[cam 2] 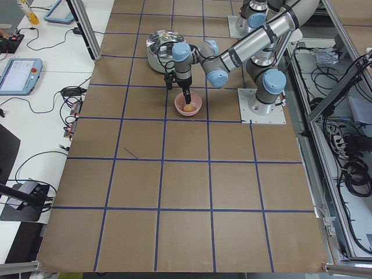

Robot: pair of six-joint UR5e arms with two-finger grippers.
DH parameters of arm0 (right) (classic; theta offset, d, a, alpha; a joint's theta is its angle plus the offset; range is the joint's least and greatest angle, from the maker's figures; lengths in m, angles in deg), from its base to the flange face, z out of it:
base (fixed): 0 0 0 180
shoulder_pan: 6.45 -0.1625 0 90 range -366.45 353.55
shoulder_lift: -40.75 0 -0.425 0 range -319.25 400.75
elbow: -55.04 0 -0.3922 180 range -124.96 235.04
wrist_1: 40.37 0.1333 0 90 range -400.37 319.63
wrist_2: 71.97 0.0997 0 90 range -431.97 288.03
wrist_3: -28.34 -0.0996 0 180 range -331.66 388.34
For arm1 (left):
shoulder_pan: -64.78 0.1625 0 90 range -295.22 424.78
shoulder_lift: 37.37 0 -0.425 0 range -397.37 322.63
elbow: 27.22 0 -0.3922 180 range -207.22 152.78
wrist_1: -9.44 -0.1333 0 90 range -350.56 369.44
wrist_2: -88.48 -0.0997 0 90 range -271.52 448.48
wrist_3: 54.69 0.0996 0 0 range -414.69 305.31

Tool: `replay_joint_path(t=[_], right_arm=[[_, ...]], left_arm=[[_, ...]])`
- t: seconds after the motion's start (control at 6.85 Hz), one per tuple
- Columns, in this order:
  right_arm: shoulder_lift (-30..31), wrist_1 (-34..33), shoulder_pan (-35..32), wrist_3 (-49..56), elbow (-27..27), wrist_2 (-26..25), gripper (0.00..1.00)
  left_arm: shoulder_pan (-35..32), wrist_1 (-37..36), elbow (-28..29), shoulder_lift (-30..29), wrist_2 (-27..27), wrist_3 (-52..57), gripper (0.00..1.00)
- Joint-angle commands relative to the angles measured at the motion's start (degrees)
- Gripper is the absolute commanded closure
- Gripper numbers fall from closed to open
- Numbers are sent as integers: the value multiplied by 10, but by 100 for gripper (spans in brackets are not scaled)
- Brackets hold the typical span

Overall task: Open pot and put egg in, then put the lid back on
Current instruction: 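Move the left gripper down over the egg in the pink bowl, then lower the left gripper onto the egg while the right gripper reaches the lid knob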

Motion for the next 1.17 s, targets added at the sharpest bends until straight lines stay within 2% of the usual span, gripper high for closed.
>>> replay_joint_path(t=[0.0,0.15,0.29,0.44,0.73,0.88,1.02], right_arm=[[-32,-14,-6,3,4,6,2],[-129,-81,-18,-4,60,8,1],[-200,-91,-50,-18,129,3,1],[-237,-94,-69,-59,159,6,1],[-266,-146,-142,-153,159,-8,2],[-291,-160,-186,-185,158,-55,3],[-293,-159,-201,-185,140,-64,9]], left_arm=[[1,-21,-28,1,-1,-11,0],[4,-33,-28,0,-2,-13,0],[3,-41,-36,0,-2,-35,0],[3,-41,-36,0,-2,-38,0],[2,-41,-37,-1,-1,-55,0],[3,-41,-37,-2,-1,-55,0],[3,-43,-38,-5,-1,-56,0]])
